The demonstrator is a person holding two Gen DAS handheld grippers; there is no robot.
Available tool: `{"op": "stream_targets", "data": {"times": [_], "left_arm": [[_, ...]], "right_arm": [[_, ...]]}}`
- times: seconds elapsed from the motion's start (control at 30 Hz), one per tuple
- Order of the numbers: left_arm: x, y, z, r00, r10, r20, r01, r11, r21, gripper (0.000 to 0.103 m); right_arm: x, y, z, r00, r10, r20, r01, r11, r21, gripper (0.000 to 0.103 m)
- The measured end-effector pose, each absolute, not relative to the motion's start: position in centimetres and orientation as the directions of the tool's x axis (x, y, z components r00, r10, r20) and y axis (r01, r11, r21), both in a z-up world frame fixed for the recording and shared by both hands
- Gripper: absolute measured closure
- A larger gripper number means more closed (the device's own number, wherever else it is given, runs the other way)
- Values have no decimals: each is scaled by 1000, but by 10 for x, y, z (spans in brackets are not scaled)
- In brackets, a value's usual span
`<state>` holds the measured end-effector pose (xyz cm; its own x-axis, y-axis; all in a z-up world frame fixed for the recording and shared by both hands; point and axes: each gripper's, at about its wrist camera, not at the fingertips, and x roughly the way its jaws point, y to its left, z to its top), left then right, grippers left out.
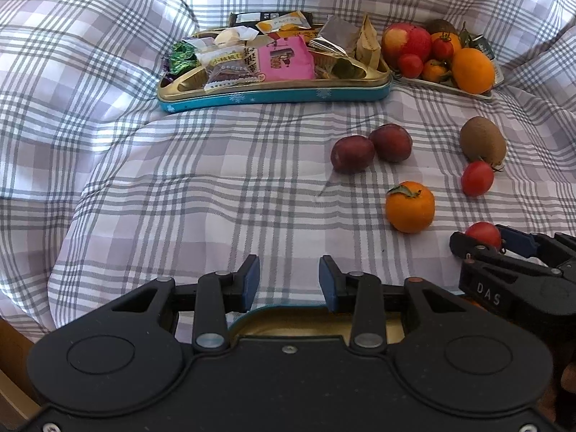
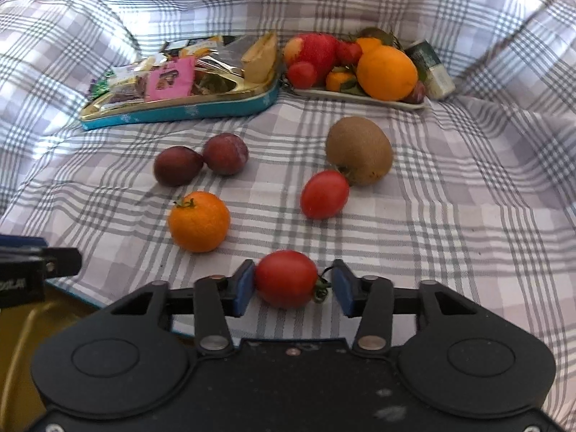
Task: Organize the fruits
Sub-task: 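Move right tool to red tomato and close right gripper on it, then close left gripper on tangerine while right gripper holds tomato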
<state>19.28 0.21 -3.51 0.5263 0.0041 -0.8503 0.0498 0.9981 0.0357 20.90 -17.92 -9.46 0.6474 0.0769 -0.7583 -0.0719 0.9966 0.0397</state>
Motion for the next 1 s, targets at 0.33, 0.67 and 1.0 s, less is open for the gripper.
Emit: {"op": "stream_targets", "data": {"times": [0.33,0.67,1.0], "left_arm": [[202,-25,-33,525,-36,-850,125,991,36,57],[214,-61,-36,510,-93,-855,222,975,27,57],[234,-81,-48,492,-92,-865,241,970,34,53]], "right_arm": [[205,-211,-79,679,79,-730,6,994,114,57],[195,-241,-72,686,67,-725,67,986,155,57],[189,-256,-76,673,83,-735,87,978,189,57]]}}
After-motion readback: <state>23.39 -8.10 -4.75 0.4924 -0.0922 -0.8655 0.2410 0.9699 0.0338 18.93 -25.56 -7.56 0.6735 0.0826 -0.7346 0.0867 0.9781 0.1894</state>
